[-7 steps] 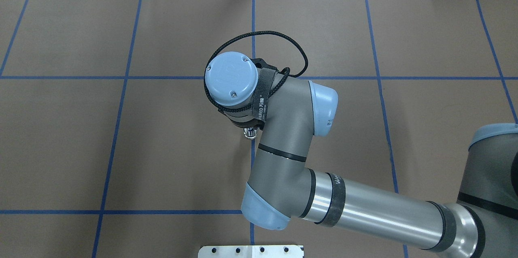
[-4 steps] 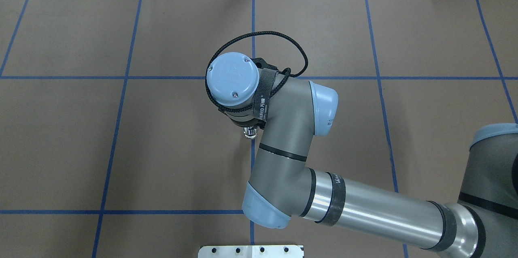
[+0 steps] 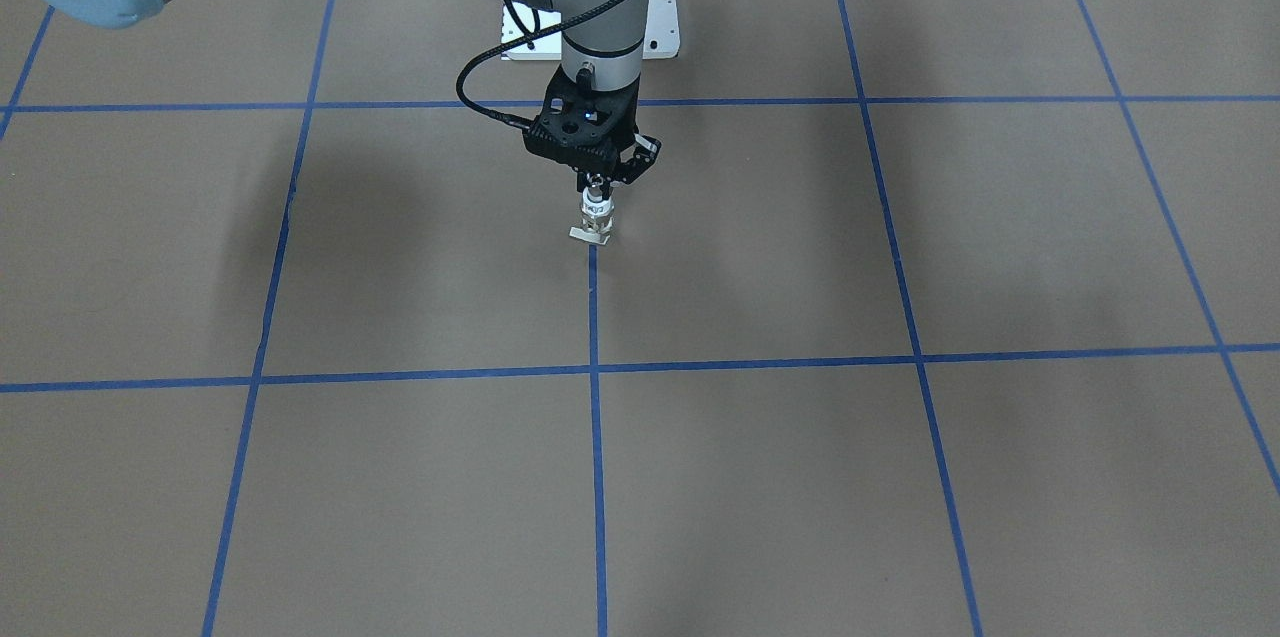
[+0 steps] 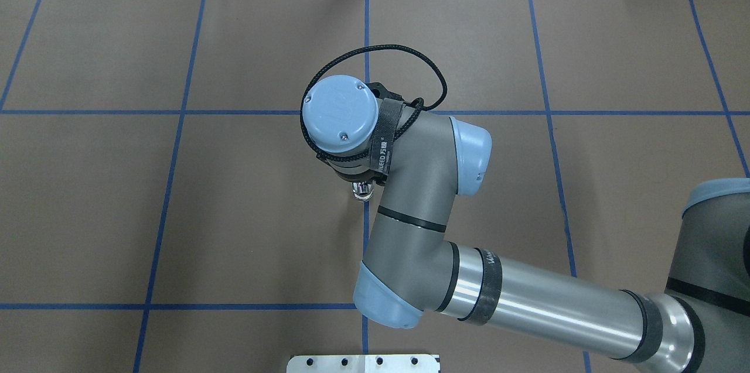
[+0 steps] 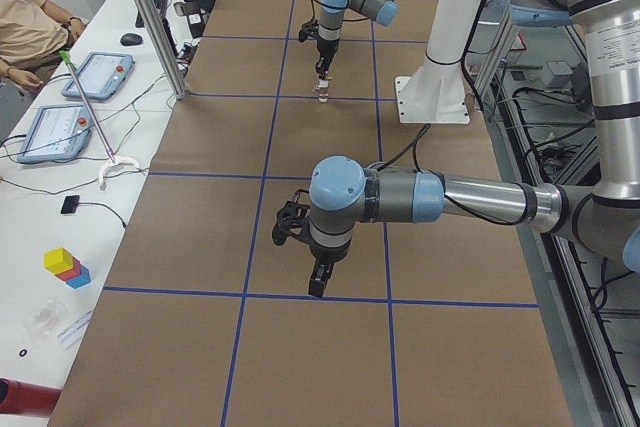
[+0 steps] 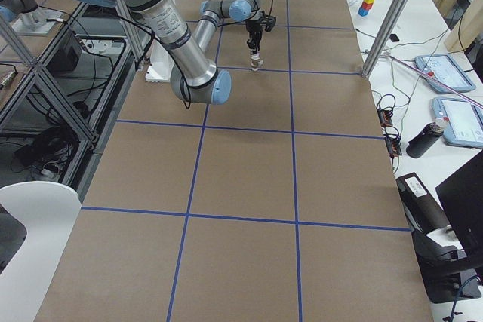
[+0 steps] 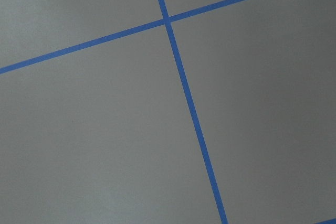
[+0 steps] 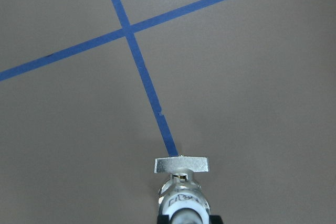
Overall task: Assemble PPR valve and pipe with both arms
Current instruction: 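Lower and press the chrome fitting onto the valve top with the right gripper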
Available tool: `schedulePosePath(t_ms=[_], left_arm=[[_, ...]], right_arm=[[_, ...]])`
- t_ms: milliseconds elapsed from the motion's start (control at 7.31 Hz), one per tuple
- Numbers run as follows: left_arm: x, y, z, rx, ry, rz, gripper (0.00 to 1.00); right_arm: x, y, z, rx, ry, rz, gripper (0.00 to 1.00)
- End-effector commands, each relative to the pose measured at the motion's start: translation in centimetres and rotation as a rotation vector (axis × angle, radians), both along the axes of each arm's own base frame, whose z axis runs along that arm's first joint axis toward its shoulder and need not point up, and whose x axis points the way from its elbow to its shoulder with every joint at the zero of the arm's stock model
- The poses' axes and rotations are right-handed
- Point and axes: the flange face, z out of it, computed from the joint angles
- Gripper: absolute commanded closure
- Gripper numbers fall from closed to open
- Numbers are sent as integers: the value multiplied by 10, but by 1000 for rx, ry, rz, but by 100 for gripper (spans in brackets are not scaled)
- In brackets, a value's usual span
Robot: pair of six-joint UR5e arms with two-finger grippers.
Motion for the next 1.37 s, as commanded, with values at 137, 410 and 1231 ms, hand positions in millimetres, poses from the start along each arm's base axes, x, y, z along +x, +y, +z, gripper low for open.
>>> schedulePosePath(t_ms=[137, 410, 1231], left_arm=[[0, 0, 0, 0, 0, -1, 0], [0, 0, 0, 1, 0, 0, 0], [0, 0, -1, 2, 0, -1, 0]], right_arm=[[2, -3, 1, 8, -7, 1, 55], [3, -5, 1, 9, -7, 1, 46], [6, -9, 1, 17, -5, -1, 41]])
